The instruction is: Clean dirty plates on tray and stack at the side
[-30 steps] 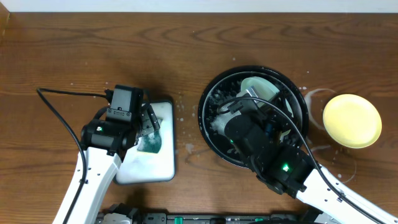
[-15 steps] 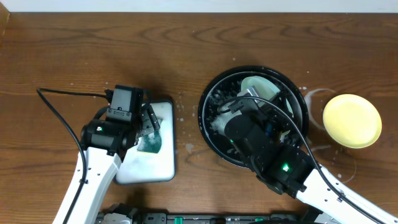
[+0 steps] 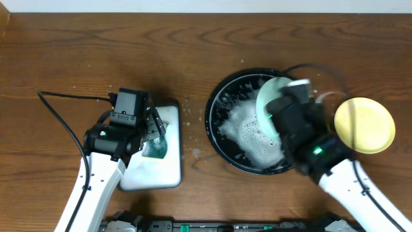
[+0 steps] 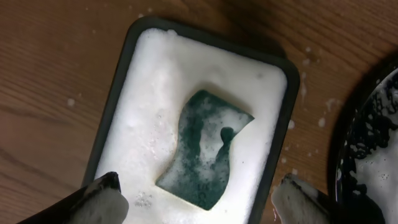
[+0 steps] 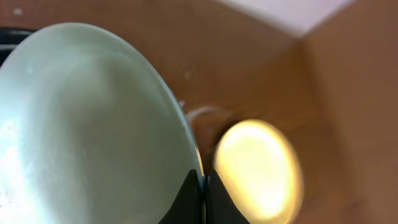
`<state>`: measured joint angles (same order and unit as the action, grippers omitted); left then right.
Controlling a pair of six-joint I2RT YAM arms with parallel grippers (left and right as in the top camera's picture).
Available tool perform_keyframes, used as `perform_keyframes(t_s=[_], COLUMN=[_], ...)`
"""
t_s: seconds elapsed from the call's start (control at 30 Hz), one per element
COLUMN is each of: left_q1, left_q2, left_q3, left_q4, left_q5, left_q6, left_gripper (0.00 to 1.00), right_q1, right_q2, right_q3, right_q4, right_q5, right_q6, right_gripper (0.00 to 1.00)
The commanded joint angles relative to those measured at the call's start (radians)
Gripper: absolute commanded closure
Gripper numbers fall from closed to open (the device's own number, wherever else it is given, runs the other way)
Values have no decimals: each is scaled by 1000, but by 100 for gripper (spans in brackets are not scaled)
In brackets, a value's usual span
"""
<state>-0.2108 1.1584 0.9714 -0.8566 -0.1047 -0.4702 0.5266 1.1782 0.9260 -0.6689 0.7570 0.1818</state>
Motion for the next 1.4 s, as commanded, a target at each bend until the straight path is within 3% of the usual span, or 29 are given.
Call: perform_keyframes(t_s=[0.0,0.2,0.4,0.53,0.7,0.8,0.87,0.9,0.97,1.13,1.37], left_q1=[5,5,5,5,5,5,5,5,5,5,5], left_q2=[-2,-2,-2,-2,-2,-2,-2,-2,-2,-2,-2], left_q3=[27,27,27,27,27,27,27,27,27,27,27], left_q4=[-2,-2,-2,-2,-2,-2,-2,-2,-2,-3,-2], left_q5=[-12,-12,-13,-12,-12,-13,-12,-12,-12,-13,-12], left_q6=[6,6,6,6,6,6,6,6,6,6,6], left_gripper=[18,18,18,18,18,18,18,18,18,18,18], right_q1=[-169,-569,-958,-1144,-1271,-1297,-1300,-1297,-1284,-1189,-836], right_q2=[-2,-2,42,126,274,340,346,337,308,138,-193], right_q3=[7,7,7,7,7,7,7,7,10,11,11], right_q4=[8,17,64,79,105,143,145,153,166,126,43], right_q5=[-323,-626,-774,-785,-785,-805,-932,-1006,-1095,-1174,-1346], right_q6=[181,184,185,208,246,246,222,221,220,153,-26], right_gripper=[99,99,99,99,99,96,61,51,41,41,41])
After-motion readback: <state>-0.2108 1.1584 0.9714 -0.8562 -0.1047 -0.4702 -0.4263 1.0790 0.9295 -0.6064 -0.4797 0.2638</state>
